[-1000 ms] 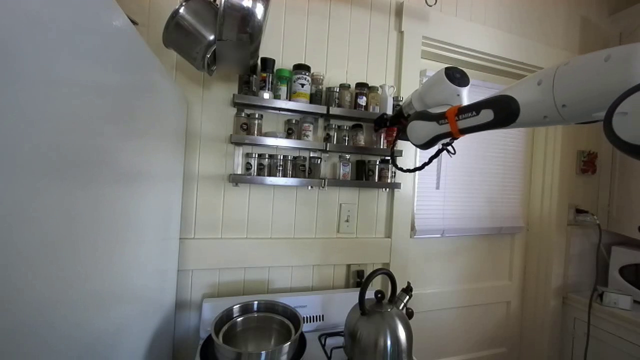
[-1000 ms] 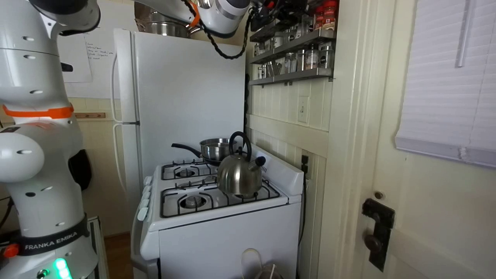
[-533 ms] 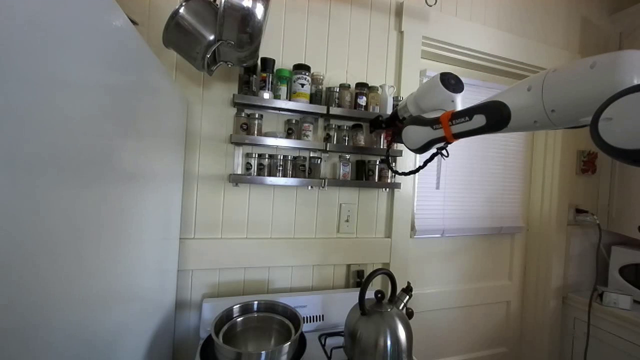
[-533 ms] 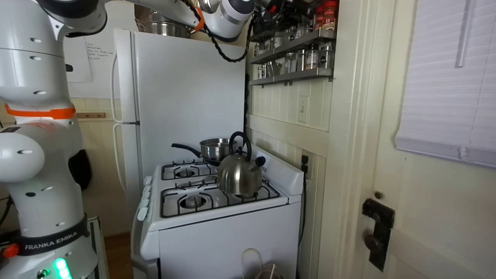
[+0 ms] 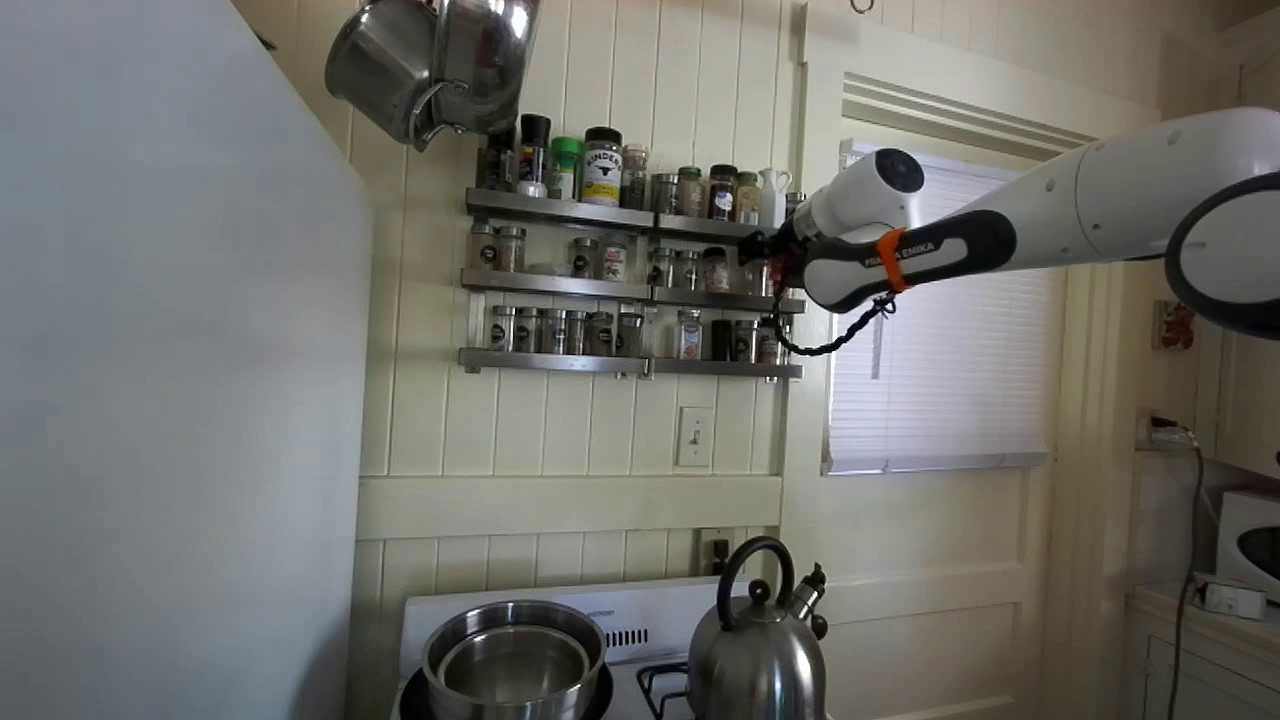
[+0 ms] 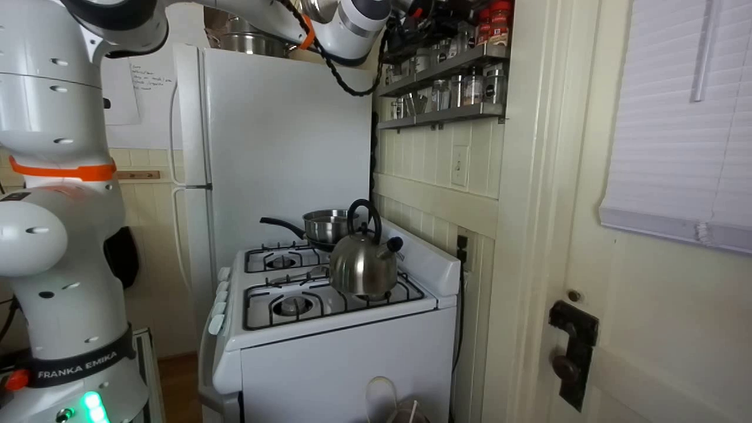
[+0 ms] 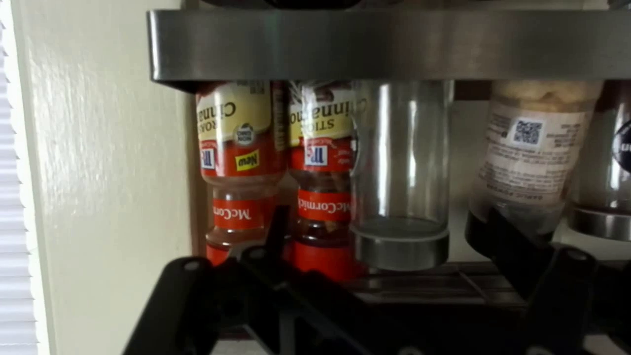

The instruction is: Put the salt cellar on the stove

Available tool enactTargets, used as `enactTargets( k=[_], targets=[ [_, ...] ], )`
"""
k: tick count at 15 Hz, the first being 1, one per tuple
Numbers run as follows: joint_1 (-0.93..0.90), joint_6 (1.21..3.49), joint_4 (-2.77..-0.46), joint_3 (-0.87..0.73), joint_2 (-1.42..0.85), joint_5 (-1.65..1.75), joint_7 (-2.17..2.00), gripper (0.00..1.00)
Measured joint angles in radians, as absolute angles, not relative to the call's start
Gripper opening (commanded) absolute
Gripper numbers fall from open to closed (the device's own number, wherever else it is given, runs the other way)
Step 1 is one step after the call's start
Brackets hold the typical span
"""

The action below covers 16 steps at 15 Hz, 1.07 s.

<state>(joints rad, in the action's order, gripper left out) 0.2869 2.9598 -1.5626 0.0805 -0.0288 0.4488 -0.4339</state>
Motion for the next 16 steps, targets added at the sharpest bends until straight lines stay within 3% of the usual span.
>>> enactTargets(
  k=[1, 2, 4, 10, 16],
  targets=[
    [0.287, 2.96, -1.56, 0.08, -0.032, 0.455, -0.438, 0.97],
    [0.287, 2.96, -1.557, 0.08, -0.035, 0.459, -0.443, 0.74],
    [0.287, 2.96, -1.552, 0.08, -0.042, 0.465, -0.45, 0.72],
    [0.287, 2.96, -1.543, 0.077, -0.056, 0.509, -0.486, 0.24],
    [0.283, 2.951, -1.542, 0.073, -0.048, 0.604, -0.586, 0.23]
  ],
)
